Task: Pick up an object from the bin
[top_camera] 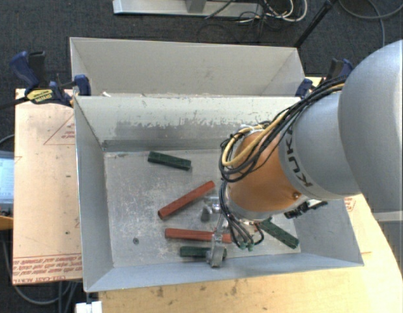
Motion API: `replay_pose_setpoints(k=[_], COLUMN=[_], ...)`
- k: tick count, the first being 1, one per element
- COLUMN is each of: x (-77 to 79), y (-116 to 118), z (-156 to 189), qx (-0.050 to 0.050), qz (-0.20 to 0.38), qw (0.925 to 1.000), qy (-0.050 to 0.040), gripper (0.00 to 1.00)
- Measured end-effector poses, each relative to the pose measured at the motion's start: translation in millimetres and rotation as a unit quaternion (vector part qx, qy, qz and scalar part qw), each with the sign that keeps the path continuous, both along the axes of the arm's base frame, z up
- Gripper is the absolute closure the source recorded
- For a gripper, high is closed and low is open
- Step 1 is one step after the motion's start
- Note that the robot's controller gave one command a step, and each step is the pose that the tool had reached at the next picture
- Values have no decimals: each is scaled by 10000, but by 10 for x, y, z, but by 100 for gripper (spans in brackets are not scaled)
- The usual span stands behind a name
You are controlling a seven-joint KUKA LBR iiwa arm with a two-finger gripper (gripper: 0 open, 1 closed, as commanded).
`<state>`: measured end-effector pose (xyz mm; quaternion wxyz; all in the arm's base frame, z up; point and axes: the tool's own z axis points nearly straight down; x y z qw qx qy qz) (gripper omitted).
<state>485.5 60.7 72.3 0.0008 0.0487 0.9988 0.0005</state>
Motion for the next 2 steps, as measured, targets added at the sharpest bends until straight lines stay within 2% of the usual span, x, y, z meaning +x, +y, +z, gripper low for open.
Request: replay_pose_setpoints(k=[1, 2], x=[9, 27], y=[3, 7], z=[22, 1155], qx=[3, 4], qz=[2, 9], qw=[10000, 10000], qy=[-4, -31], gripper=[100, 100])
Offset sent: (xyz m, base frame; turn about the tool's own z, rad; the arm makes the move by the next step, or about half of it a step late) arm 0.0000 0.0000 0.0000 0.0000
